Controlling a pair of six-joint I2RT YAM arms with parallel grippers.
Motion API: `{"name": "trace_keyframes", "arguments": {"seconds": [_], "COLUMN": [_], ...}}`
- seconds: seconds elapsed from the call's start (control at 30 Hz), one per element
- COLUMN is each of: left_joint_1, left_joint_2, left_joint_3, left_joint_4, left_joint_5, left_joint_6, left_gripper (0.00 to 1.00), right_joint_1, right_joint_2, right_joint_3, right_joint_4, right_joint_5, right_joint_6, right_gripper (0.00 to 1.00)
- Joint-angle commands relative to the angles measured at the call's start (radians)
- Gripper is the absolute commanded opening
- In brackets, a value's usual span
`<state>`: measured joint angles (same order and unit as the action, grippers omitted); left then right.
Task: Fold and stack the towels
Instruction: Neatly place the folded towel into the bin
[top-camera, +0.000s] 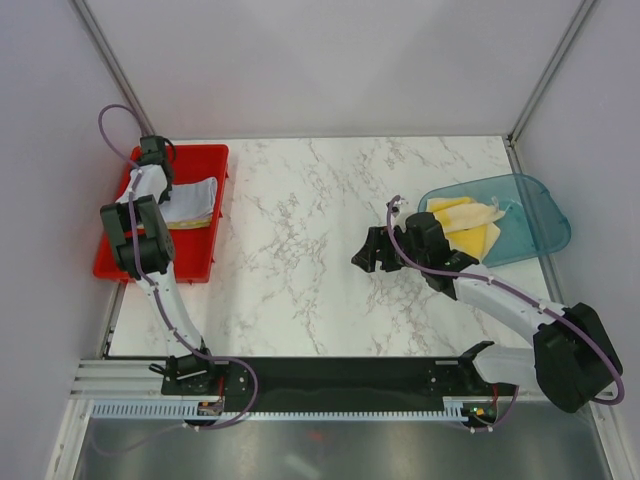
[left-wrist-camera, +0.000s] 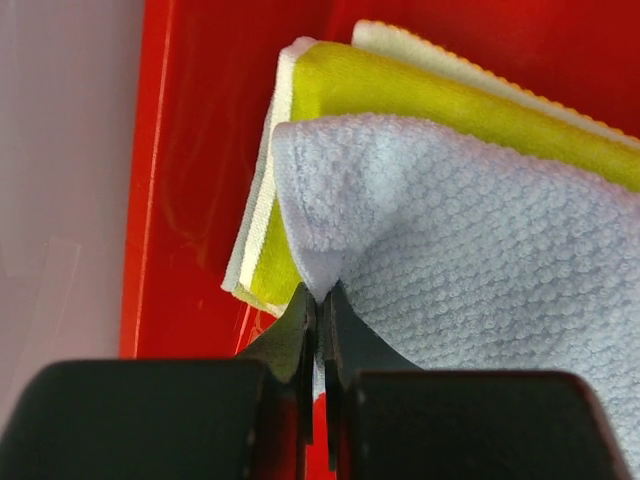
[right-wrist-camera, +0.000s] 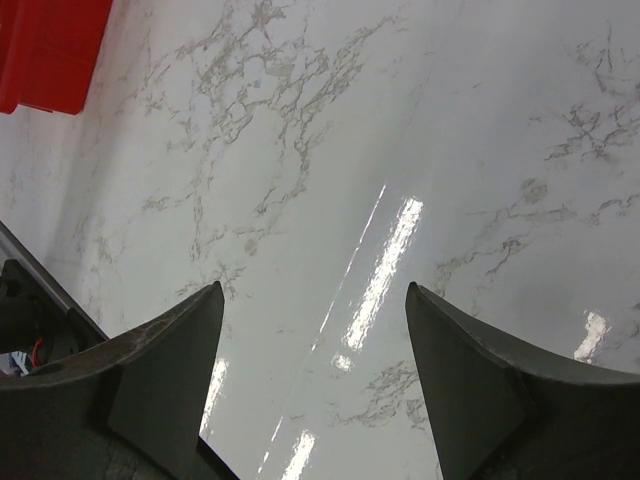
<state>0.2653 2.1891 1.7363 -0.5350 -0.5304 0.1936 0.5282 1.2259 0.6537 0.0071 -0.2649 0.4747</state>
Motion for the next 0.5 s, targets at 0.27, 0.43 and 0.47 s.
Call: {"name": "trace_keyframes", "arguments": {"seconds": [0.27, 0.43, 0.47], "left_joint_1": [0.009, 0.009, 0.009], "left_joint_2": [-0.04, -0.028, -0.029], "left_joint_3": [0.058, 0.077, 0.077], "left_joint_4": [0.061, 0.064, 0.063], "left_joint_5": [-0.057, -0.075, -0.074], "left_joint_6": [0.027, 0.035, 0.033], "left_gripper": [0.02, 0.02, 0.02], "right_joint_1": [0.004, 0.004, 0.004], "right_joint_2": [-0.002, 0.006, 0.007], "right_joint_3": [0.018, 0.03, 0.032], "right_joint_4": [0.028, 0.005, 0.005], "right_joint_5": [0.015, 0.004, 0.004], "right_joint_6": [-0.025, -0.039, -0.038], "right_gripper": [0.82, 0.82, 0.82]}}
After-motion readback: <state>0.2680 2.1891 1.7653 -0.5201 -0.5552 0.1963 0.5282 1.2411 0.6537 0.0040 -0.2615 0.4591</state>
